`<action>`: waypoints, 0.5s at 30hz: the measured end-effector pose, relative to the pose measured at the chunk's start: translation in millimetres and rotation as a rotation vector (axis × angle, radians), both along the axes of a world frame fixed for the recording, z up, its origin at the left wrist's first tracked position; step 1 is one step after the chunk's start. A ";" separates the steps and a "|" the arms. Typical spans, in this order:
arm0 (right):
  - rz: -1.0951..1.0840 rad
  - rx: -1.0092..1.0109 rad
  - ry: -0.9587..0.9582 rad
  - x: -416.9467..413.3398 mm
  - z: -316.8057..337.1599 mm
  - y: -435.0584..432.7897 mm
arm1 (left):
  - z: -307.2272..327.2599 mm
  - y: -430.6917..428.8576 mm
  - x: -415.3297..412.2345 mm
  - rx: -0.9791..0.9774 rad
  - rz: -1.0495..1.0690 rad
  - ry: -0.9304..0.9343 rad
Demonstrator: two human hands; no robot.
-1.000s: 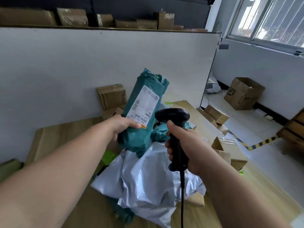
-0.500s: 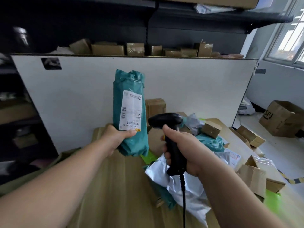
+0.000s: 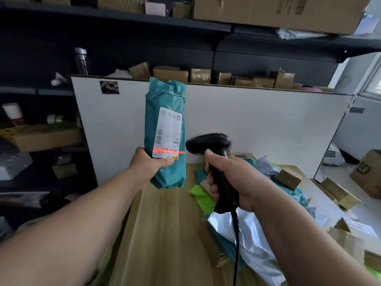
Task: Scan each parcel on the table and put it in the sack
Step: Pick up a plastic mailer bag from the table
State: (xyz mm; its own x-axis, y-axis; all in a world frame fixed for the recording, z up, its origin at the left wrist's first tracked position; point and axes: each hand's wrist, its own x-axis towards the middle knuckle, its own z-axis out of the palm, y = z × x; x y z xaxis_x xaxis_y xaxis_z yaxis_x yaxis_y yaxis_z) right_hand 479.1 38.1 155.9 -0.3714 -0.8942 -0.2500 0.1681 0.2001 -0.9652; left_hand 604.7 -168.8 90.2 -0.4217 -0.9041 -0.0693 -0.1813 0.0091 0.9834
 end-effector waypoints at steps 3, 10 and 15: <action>0.012 -0.012 0.017 5.1 3.5 -3.0 | 1.1 -2.3 5.3 -0.001 0.032 0.009; 0.028 -0.020 0.032 12.9 7.2 -8.6 | -0.3 -6.8 11.6 0.012 0.053 0.015; 0.024 -0.032 0.048 20.0 3.8 -18.4 | -6.1 -9.9 23.5 0.025 0.078 0.029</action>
